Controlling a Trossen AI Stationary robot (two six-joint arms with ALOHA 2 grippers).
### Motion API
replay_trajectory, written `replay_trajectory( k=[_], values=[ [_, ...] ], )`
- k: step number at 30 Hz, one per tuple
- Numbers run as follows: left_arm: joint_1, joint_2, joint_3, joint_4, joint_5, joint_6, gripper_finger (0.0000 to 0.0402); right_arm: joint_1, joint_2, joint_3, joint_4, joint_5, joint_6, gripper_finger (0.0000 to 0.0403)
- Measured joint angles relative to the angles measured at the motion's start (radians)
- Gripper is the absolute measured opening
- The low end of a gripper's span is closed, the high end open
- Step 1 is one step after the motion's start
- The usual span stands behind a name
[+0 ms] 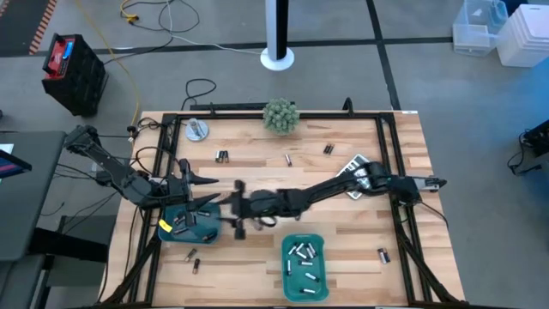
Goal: Sort batteries
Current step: Put the silver battery into the green bin
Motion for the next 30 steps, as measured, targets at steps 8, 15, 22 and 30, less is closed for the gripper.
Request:
replay_trajectory(
  k=[8,15,22,30],
  values=[
    [0.019,0.028,0.0,-0.024,0.002,-0.035,0.0167,-0.011,-0.339,-0.52,0.197,0.212,0.022,0.0219],
    [0.15,0.153,0.0,-0.018,0.007,-0.081,0.0167,0.042,-0.677,-0.861,0.244,0.434,0.024,0.0219],
    [0.404,0.337,0.077,-0.025,0.269,-0.047,0.0167,0.14,-0.997,-1.107,0.232,0.633,0.024,0.0219],
    [0.694,0.62,0.335,-0.259,0.645,0.097,0.0167,0.238,-1.278,-1.207,0.04,0.699,0.016,0.0219]
  ],
)
